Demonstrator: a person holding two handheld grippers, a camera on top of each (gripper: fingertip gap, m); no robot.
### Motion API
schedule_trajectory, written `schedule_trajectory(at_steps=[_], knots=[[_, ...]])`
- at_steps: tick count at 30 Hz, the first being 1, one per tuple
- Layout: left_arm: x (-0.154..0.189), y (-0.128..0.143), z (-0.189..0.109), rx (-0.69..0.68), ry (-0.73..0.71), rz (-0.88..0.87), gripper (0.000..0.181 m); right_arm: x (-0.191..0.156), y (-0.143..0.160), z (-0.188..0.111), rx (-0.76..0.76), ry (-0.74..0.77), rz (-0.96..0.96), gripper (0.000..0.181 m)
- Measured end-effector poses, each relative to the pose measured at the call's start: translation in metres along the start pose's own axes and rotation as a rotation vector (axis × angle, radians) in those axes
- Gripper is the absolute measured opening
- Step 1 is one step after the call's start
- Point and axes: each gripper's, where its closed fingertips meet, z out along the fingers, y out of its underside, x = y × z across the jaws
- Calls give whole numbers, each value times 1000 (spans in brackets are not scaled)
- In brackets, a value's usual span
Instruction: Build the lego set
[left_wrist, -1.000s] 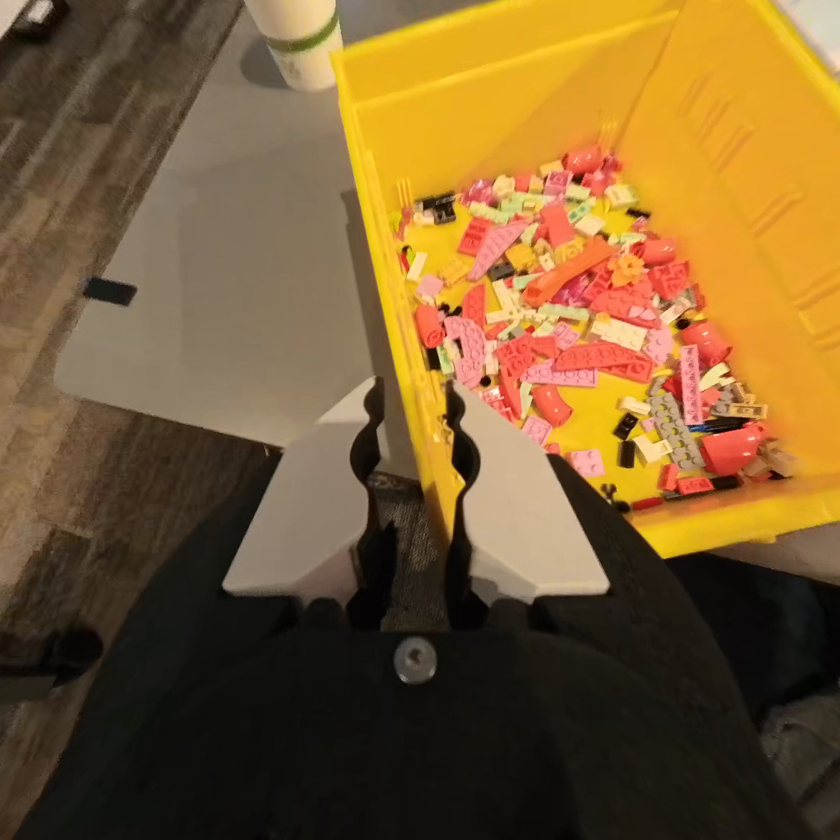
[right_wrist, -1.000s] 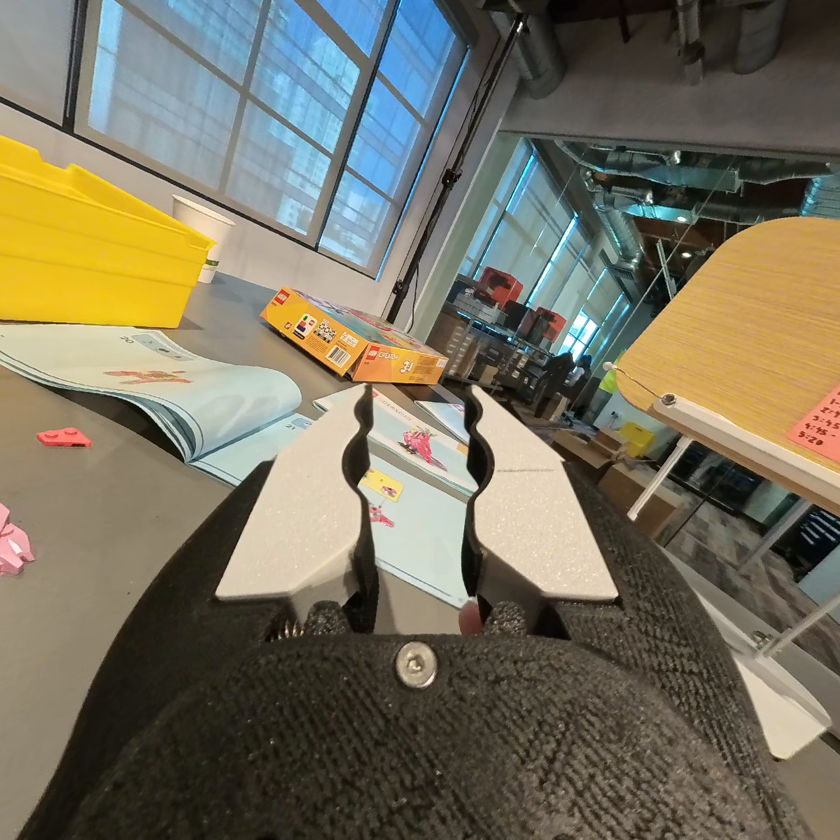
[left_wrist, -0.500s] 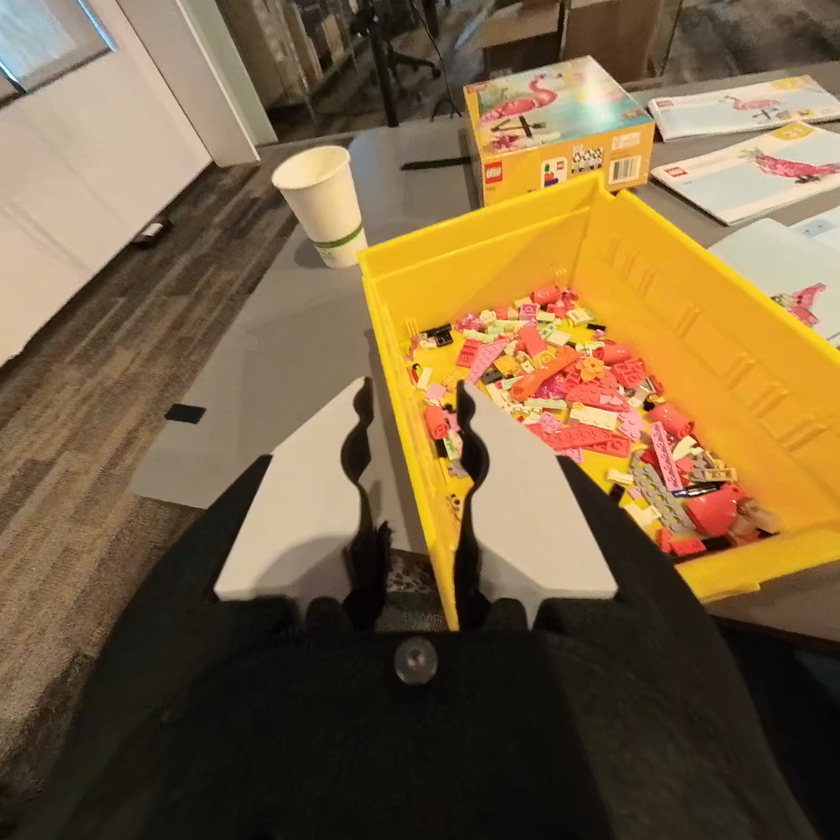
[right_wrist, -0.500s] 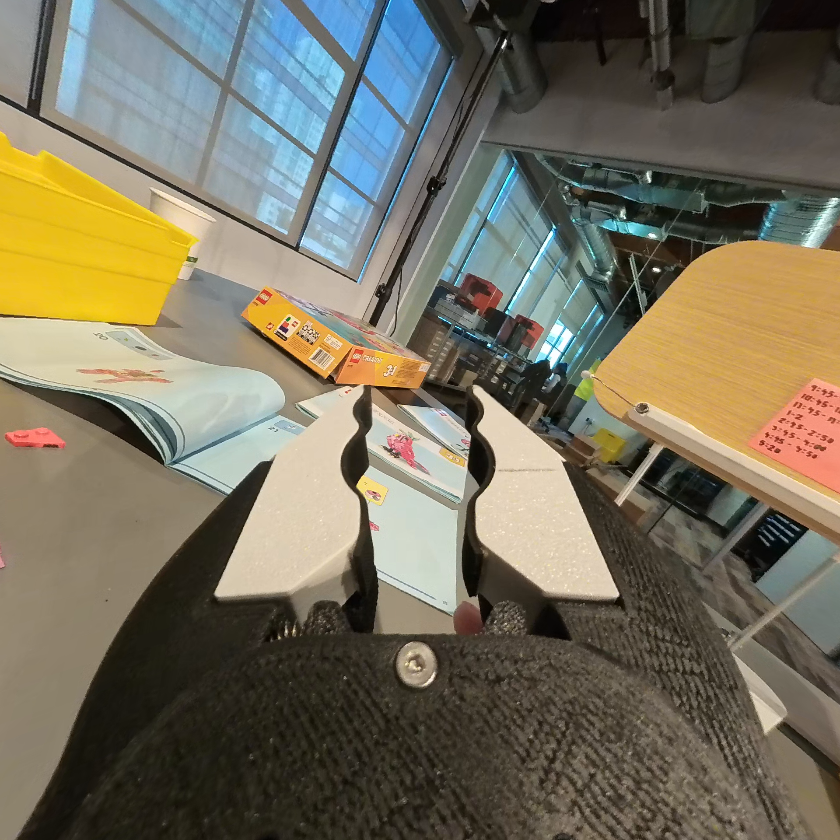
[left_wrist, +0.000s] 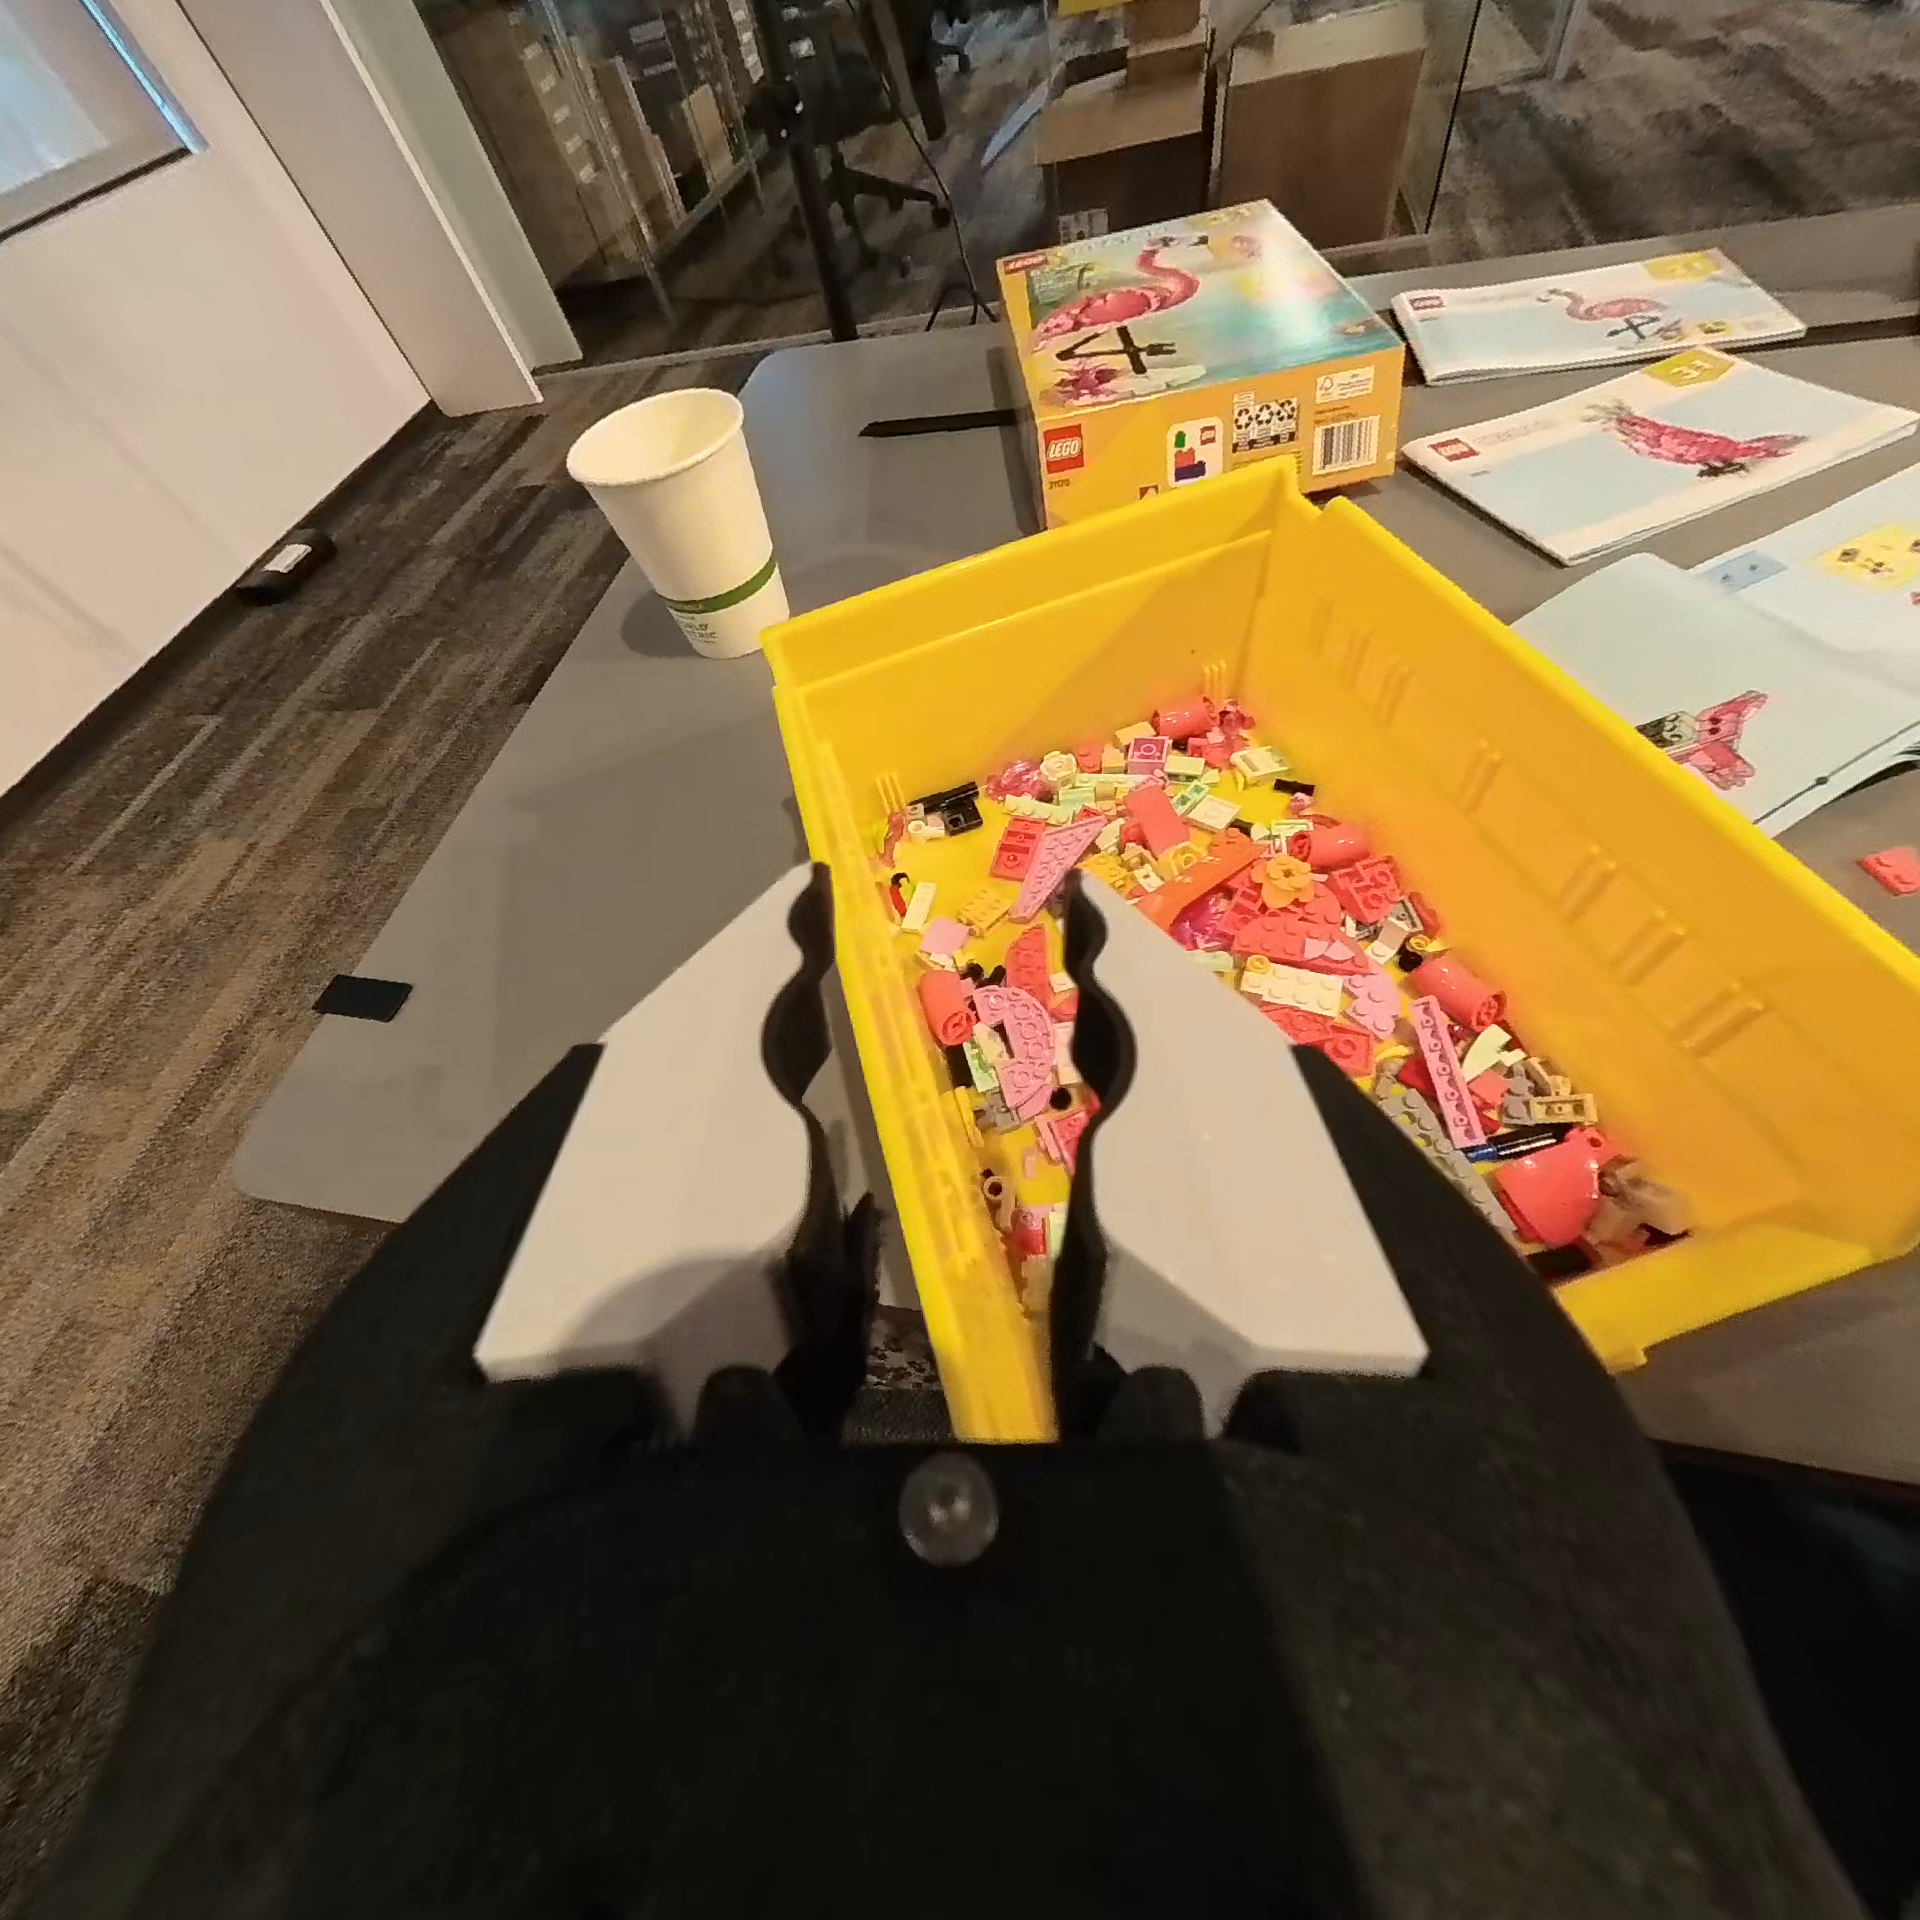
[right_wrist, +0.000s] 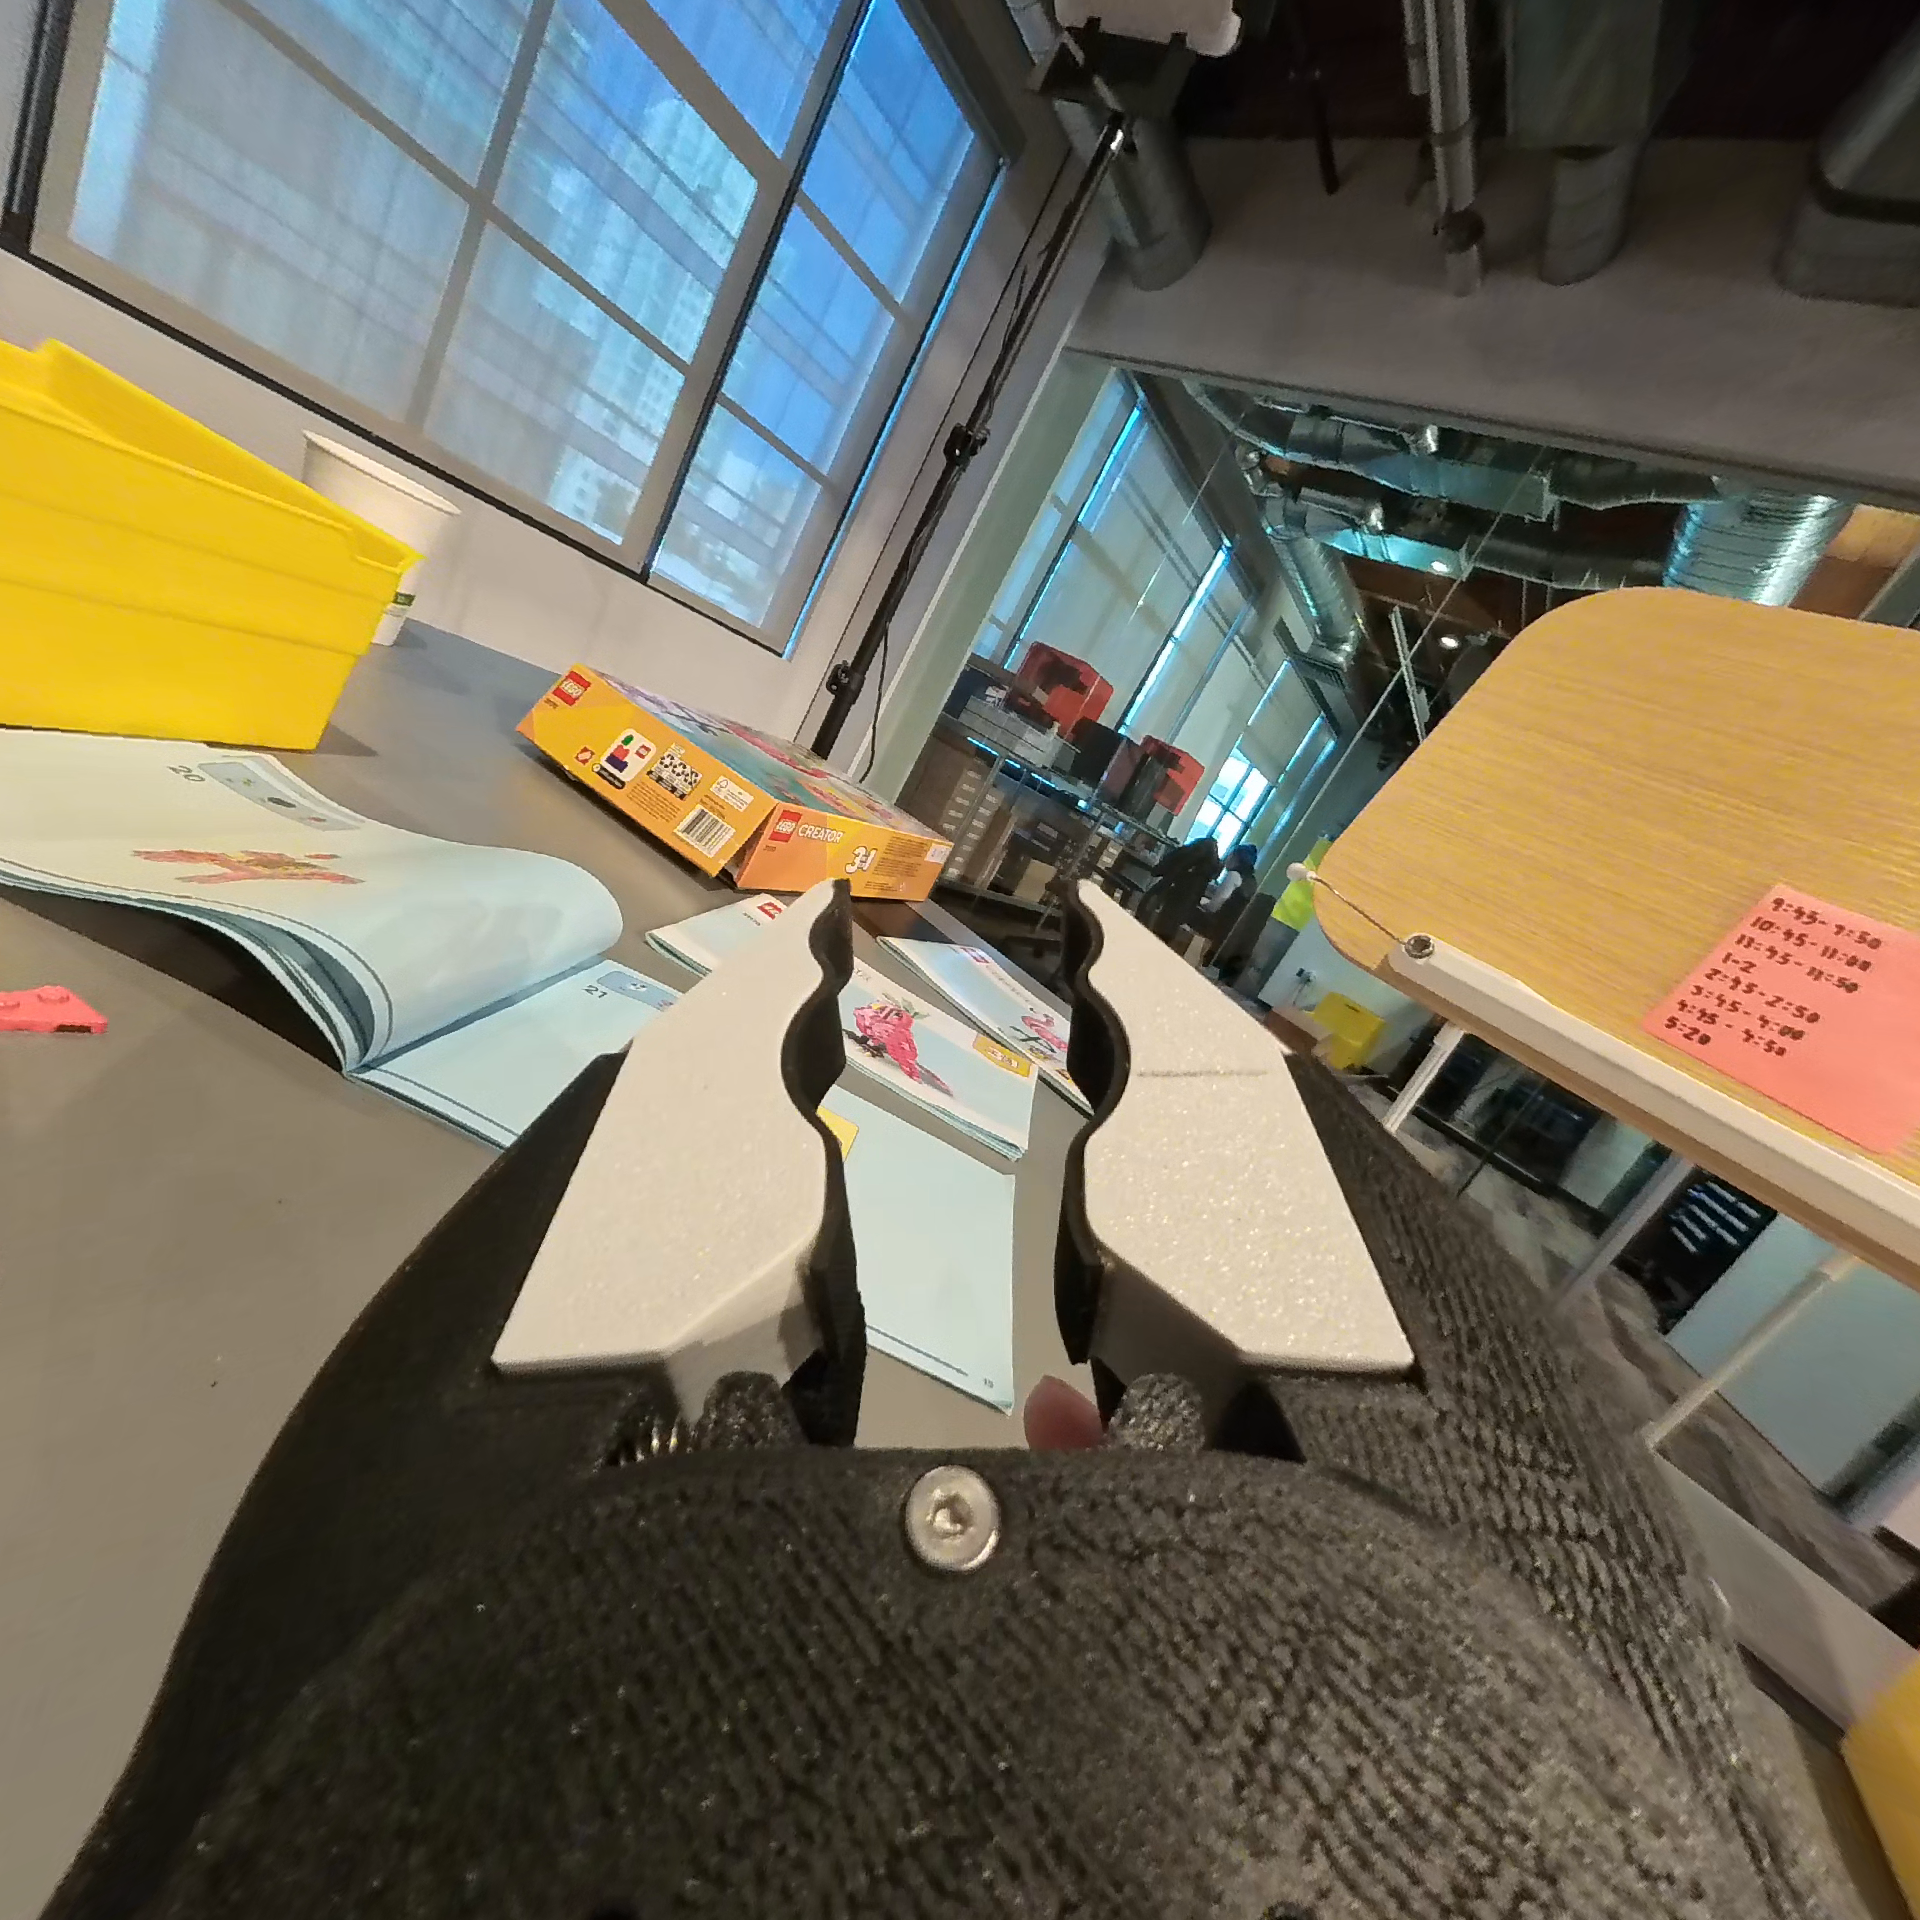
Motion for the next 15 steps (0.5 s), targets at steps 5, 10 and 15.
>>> schedule_trajectory(at_steps=[5, 10, 15], knots=[[5, -1, 0, -1, 40, -20, 44, 3, 2, 0, -7, 10, 24, 38], [10, 0, 2, -6, 70, -22, 44, 2, 3, 0, -16, 6, 22, 38], [64, -1, 0, -36, 355, 55, 38, 1, 4, 1, -20, 2, 21, 38]])
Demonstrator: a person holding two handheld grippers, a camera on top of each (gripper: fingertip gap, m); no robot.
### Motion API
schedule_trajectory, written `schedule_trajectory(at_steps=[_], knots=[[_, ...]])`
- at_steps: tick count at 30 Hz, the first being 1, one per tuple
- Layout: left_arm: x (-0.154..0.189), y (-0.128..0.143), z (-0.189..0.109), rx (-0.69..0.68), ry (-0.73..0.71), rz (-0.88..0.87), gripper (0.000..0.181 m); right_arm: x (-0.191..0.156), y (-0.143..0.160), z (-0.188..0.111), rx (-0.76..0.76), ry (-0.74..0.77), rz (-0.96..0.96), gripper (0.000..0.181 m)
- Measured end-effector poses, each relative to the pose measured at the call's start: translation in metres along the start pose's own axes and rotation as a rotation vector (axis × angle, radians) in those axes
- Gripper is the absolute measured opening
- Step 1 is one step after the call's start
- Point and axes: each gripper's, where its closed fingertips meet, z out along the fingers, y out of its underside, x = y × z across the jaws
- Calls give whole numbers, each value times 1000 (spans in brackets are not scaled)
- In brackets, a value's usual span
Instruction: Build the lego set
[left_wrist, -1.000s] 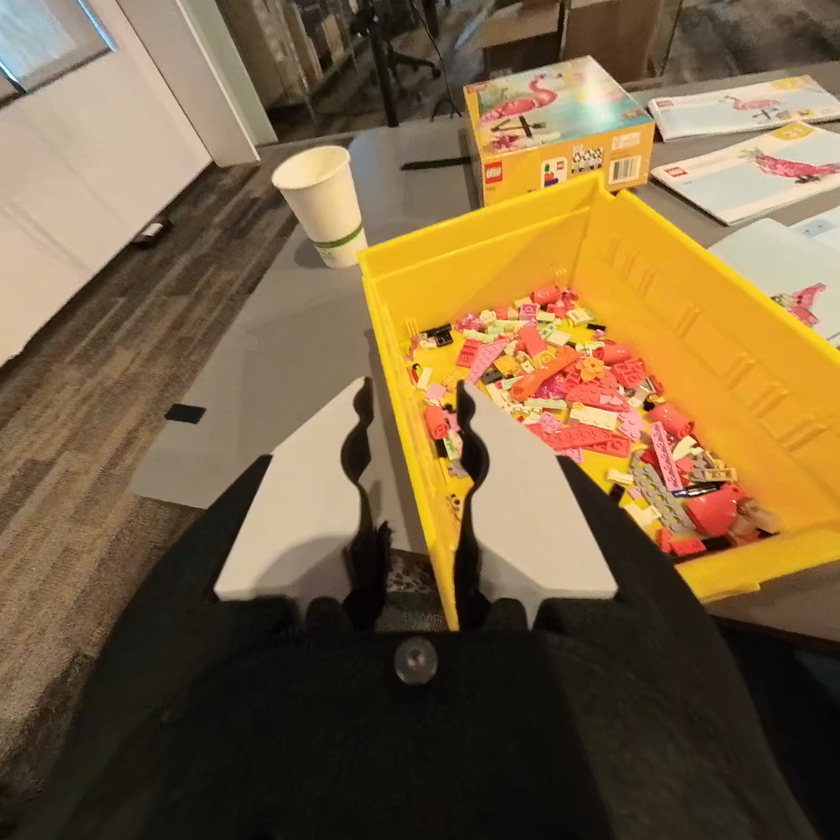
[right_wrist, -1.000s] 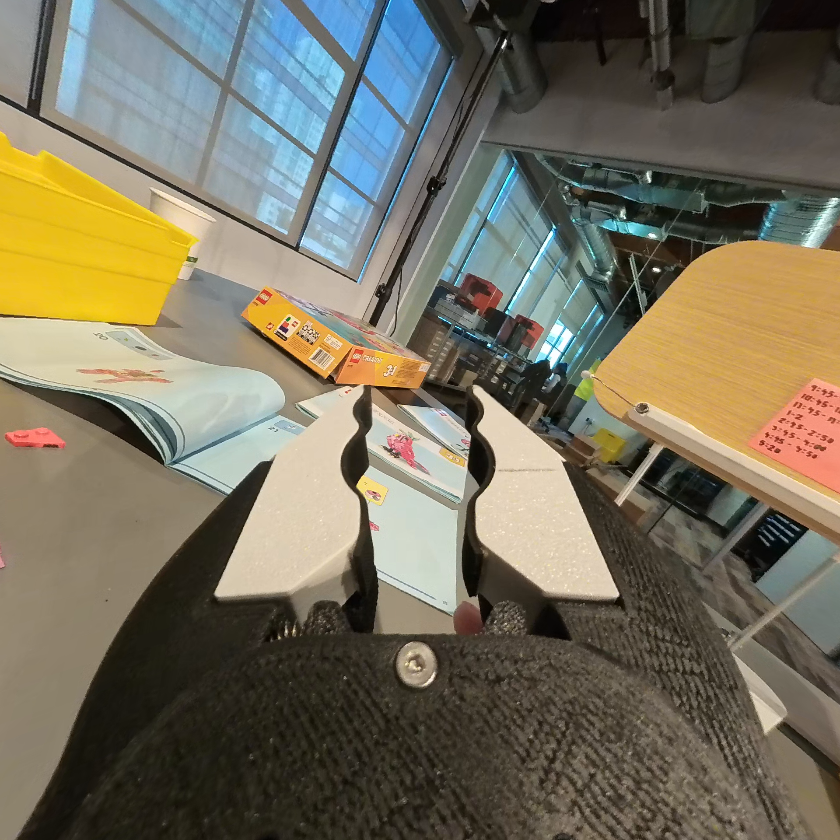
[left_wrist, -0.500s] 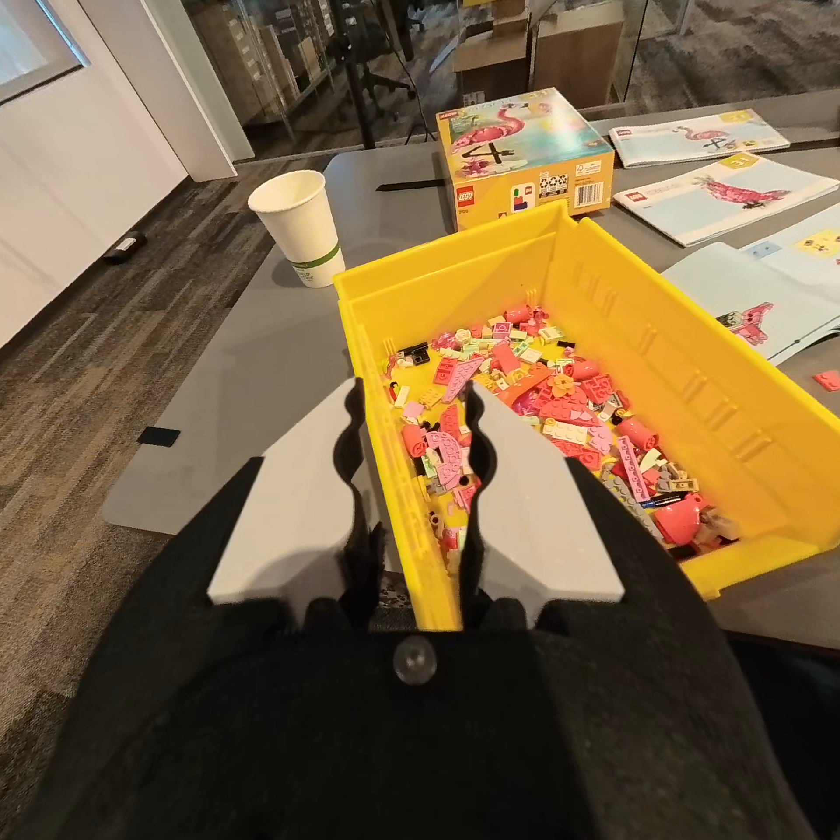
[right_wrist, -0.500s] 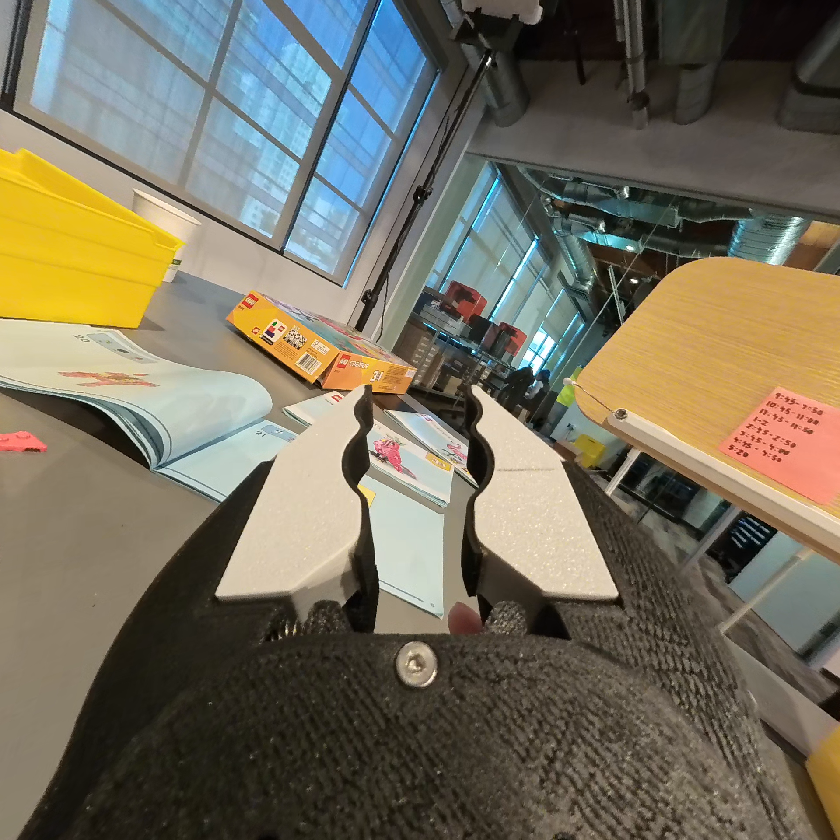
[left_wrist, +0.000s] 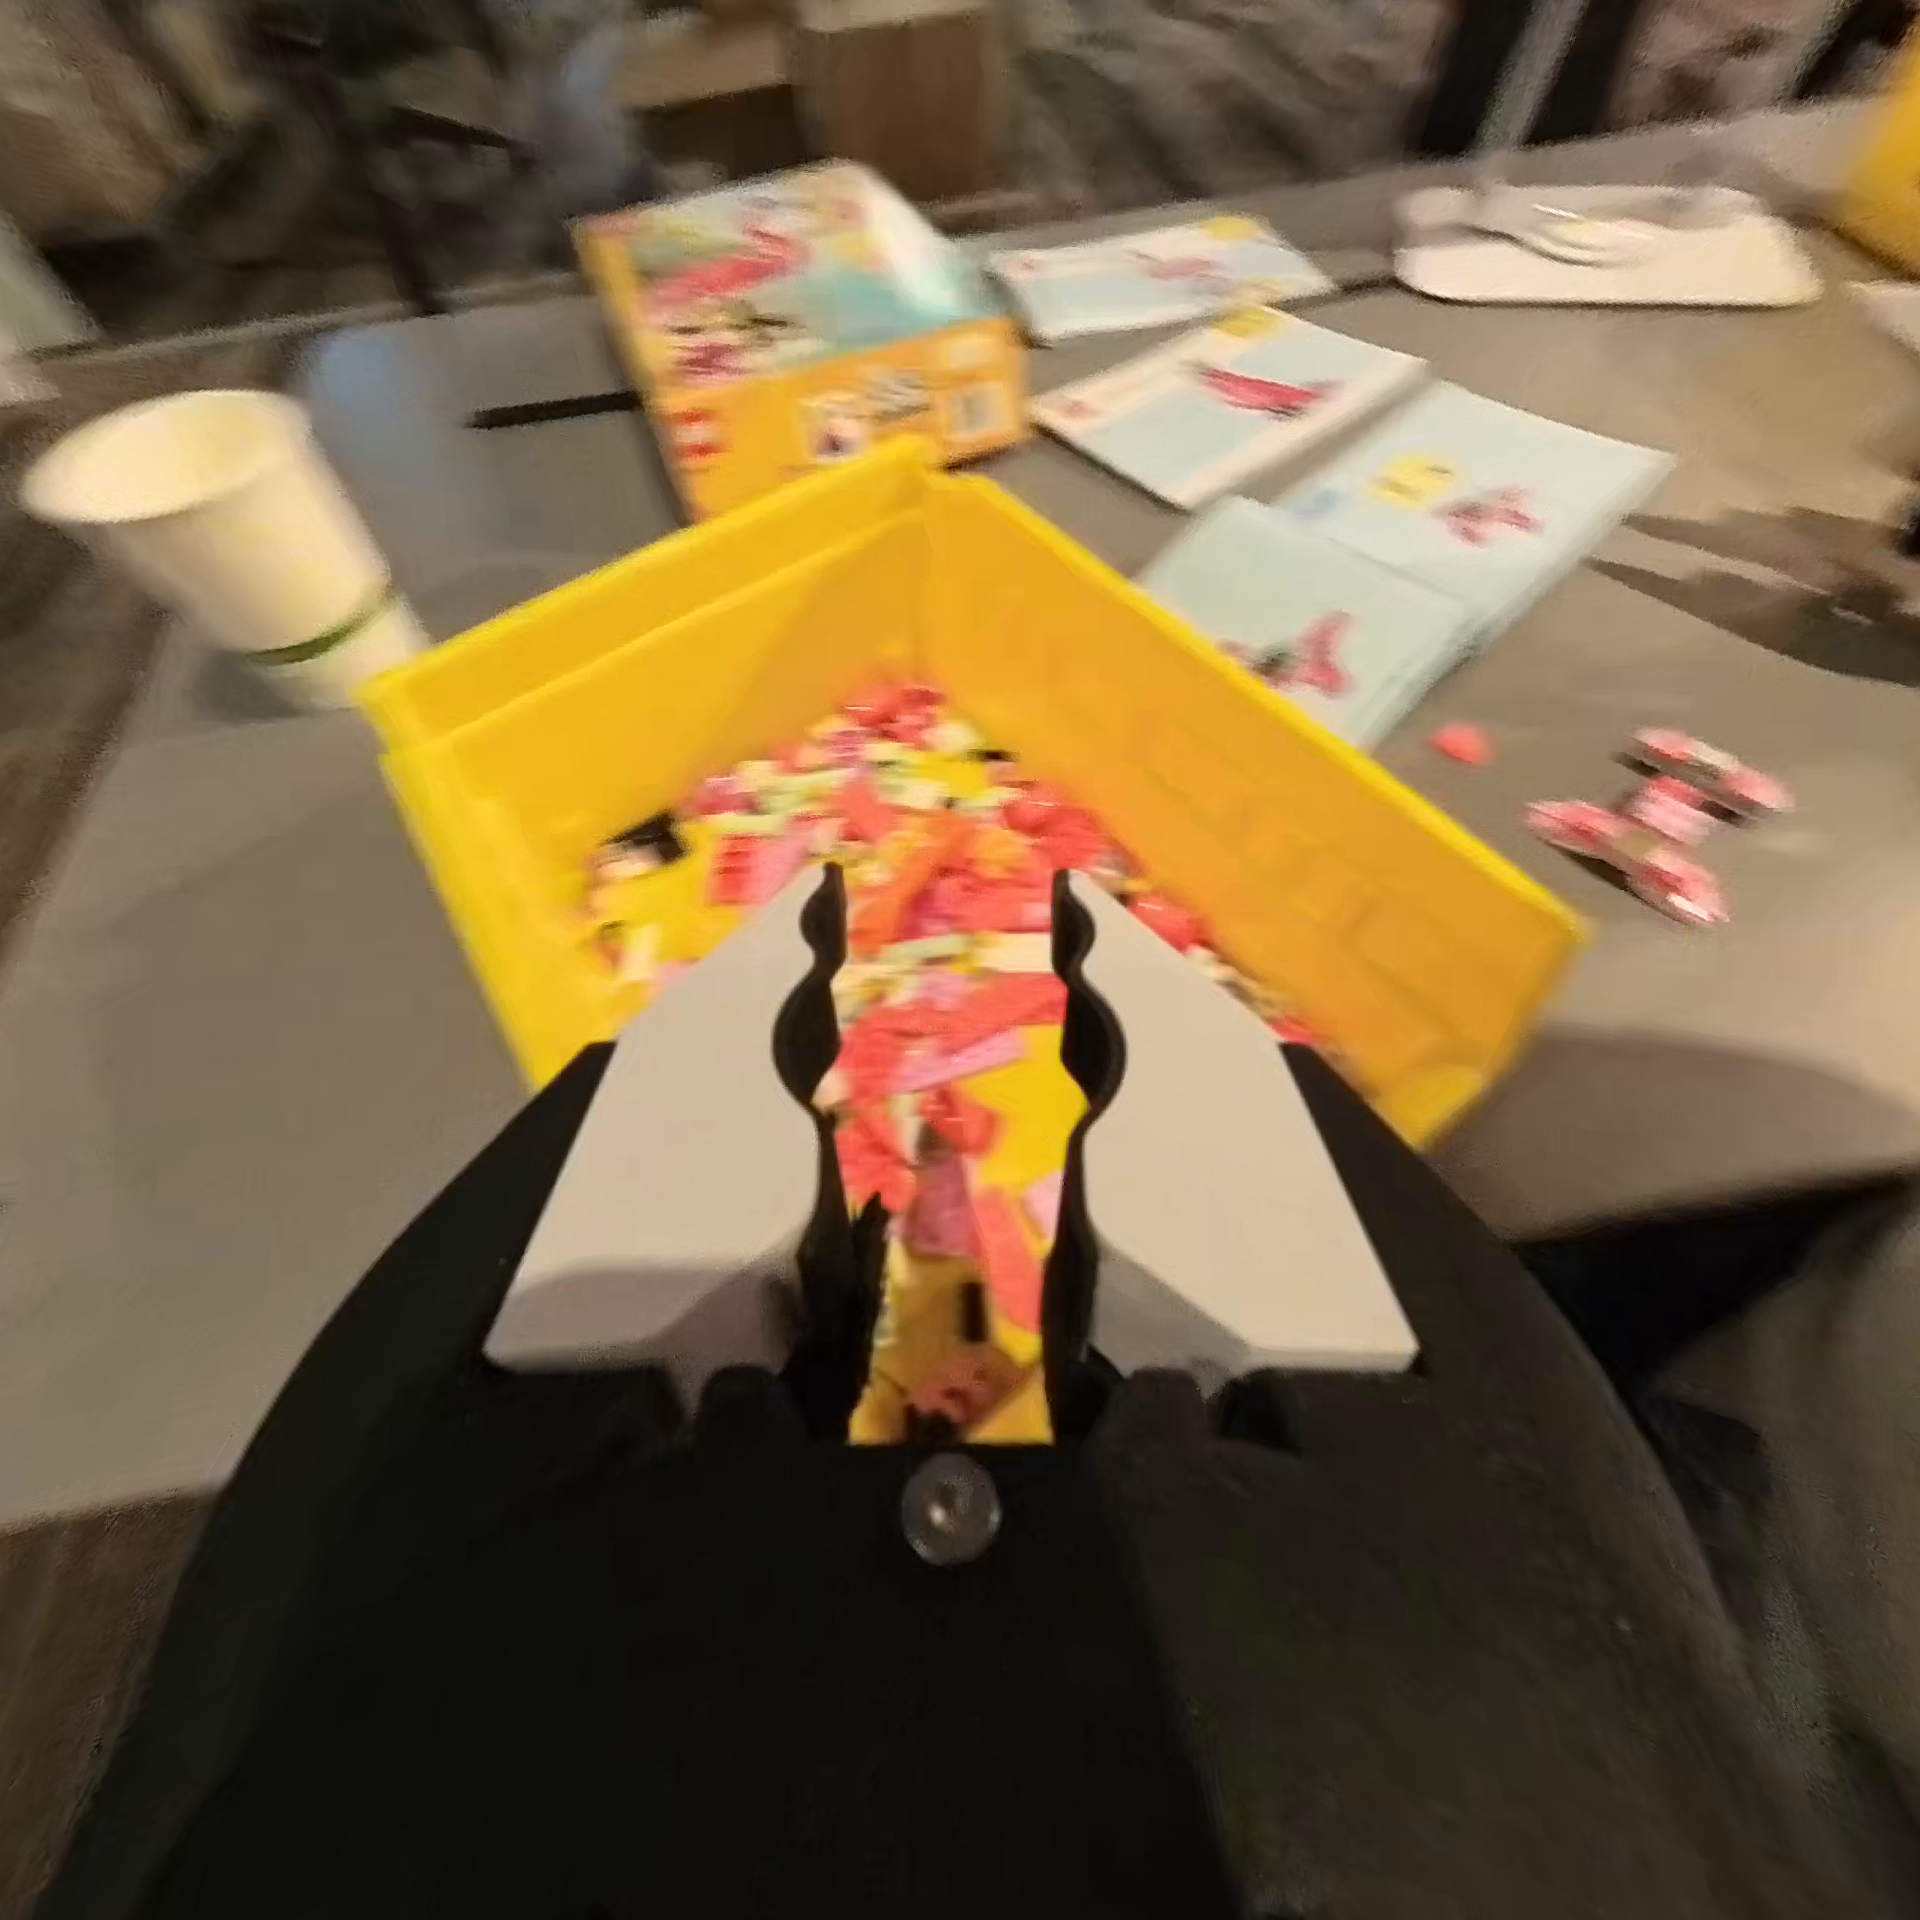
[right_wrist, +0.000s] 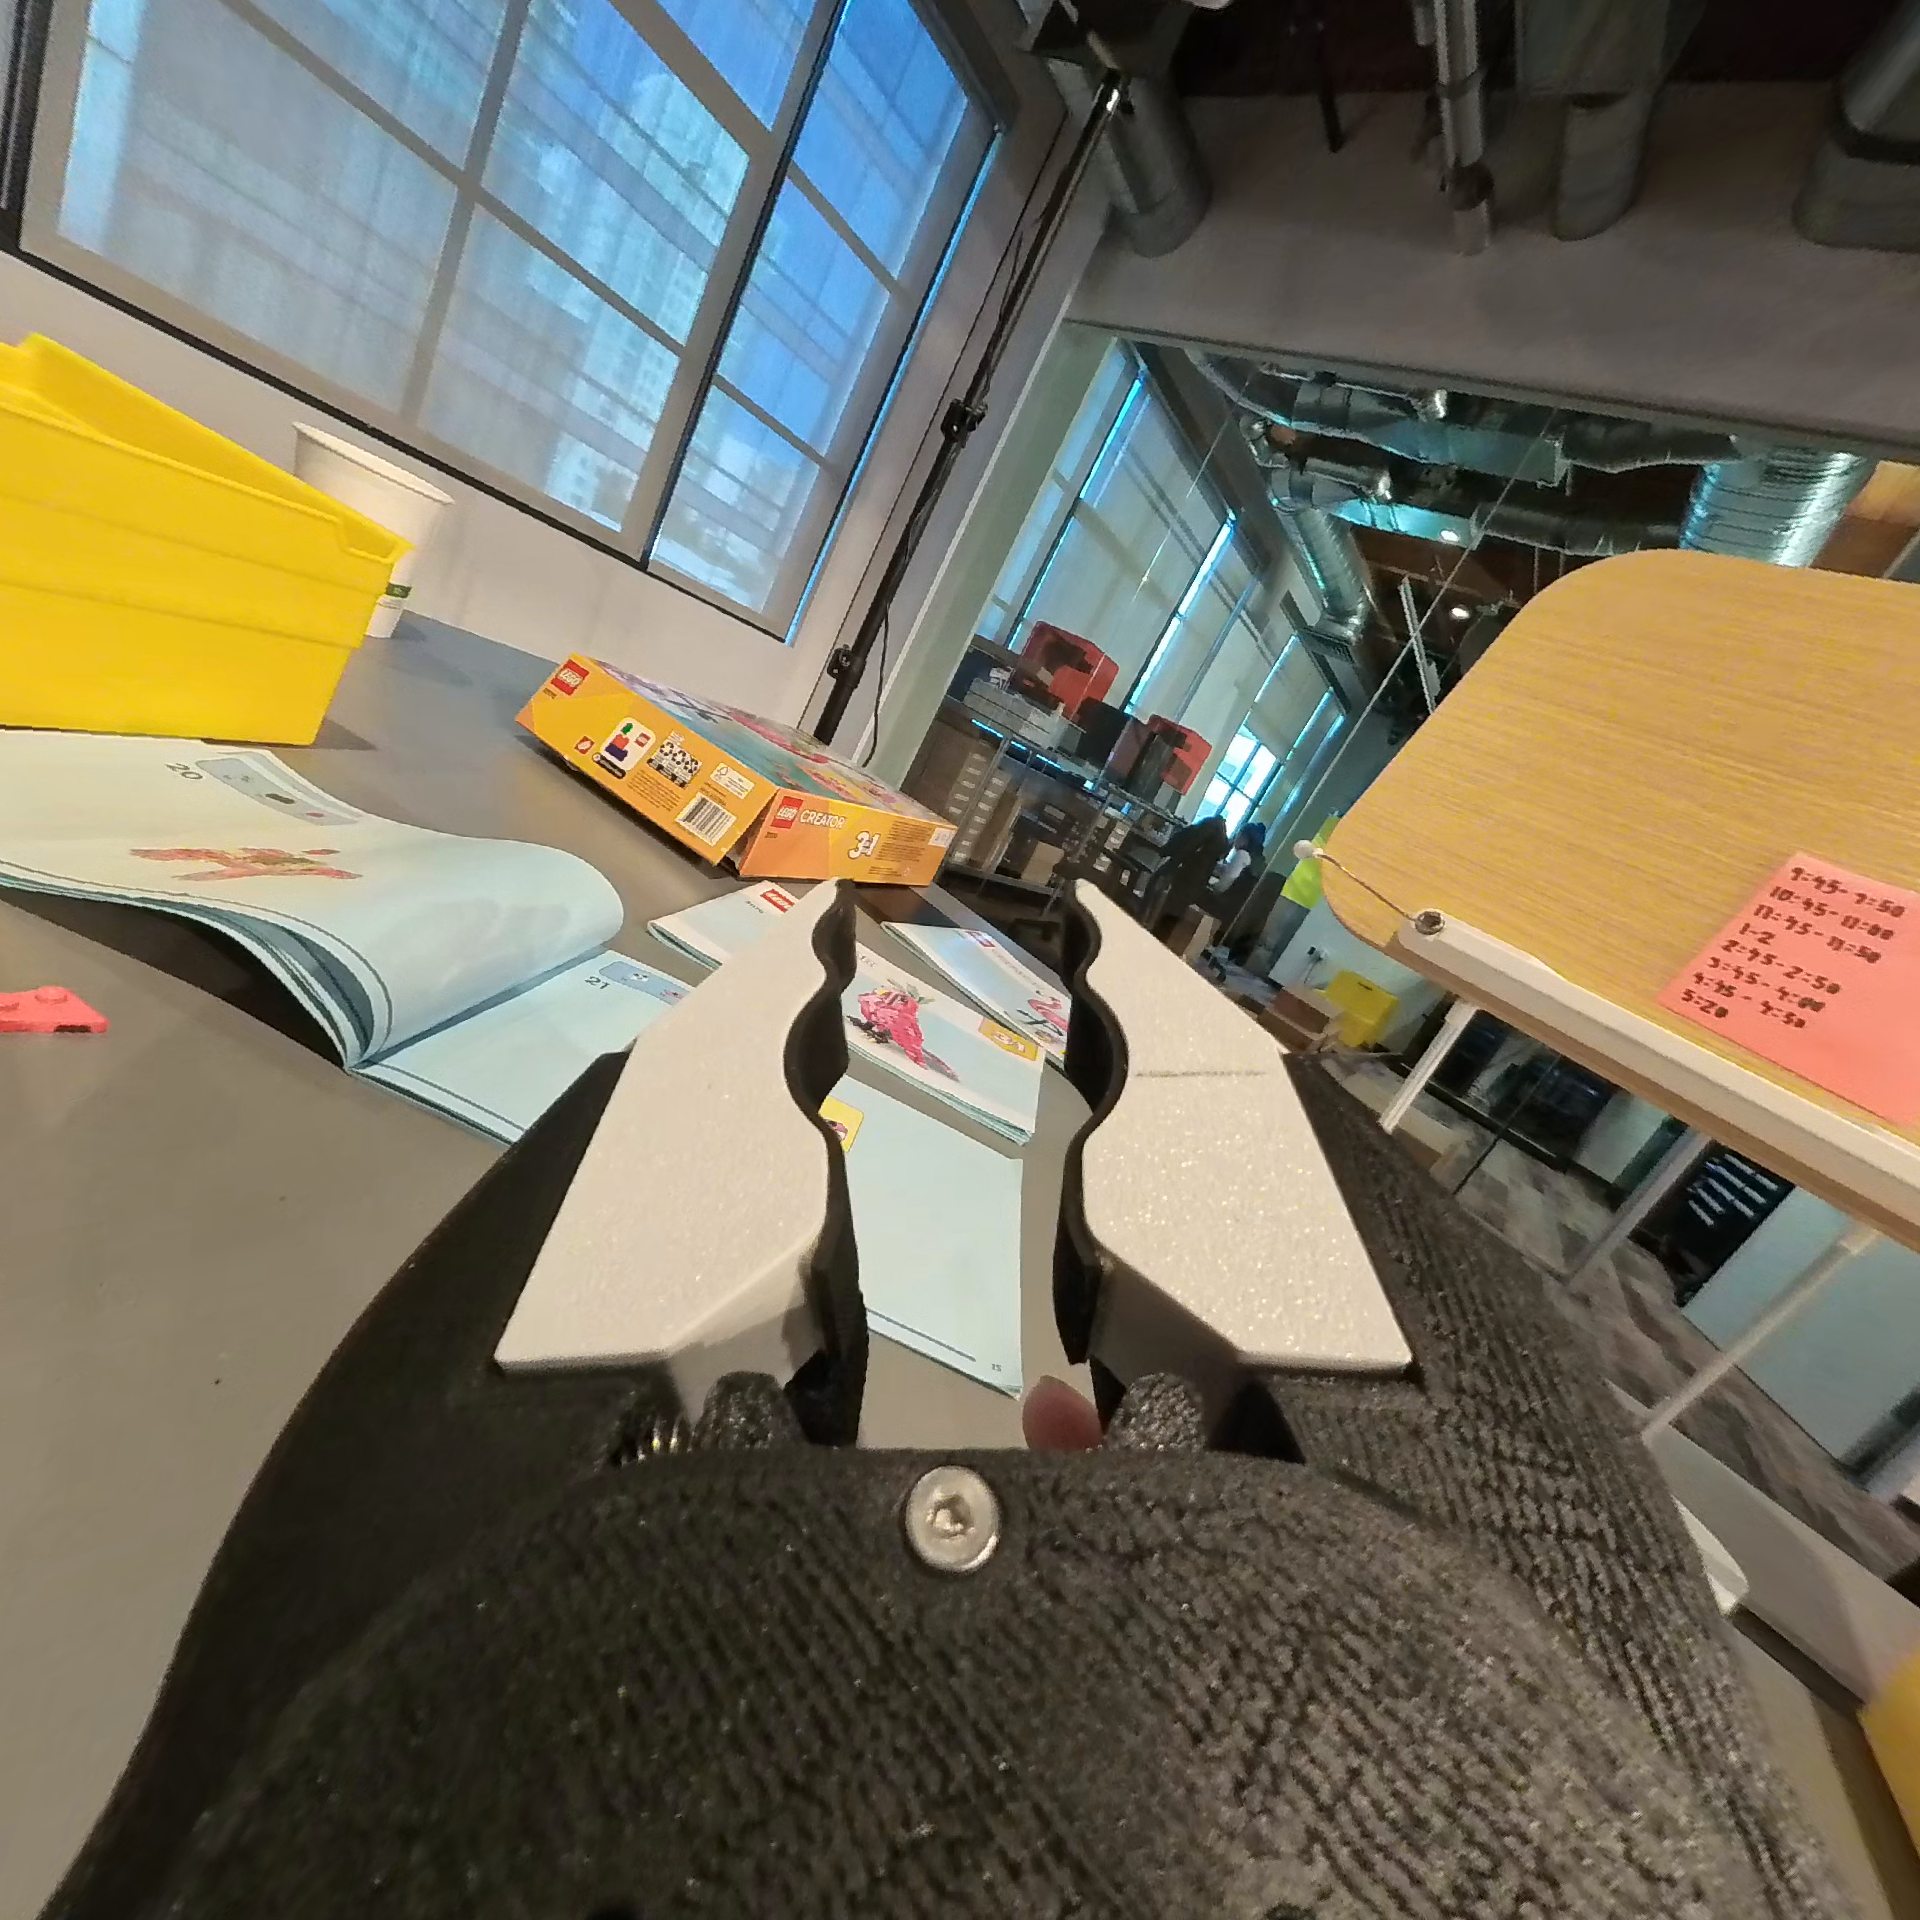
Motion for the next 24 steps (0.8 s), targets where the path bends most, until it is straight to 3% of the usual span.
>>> schedule_trajectory(at_steps=[3, 6, 10, 12, 18, 24], knots=[[52, 9, 15, -127, 246, 119, 26, 0, 0, 0, 0, -1, 4, 37], [77, 23, 34, -255, 343, 237, 13, 0, 0, 0, 0, -1, 6, 37], [105, 55, 56, -477, 517, 198, 10, -1, 1, 0, -1, -5, 7, 37], [105, 69, 66, -559, 513, 177, 23, -1, 1, 0, -1, -6, 9, 38], [96, 87, 71, -673, 482, 162, 30, -2, 1, 1, 0, -12, 17, 38], [79, 100, 77, -736, 356, 156, 77, -6, 0, 1, 2, -28, 16, 38]])
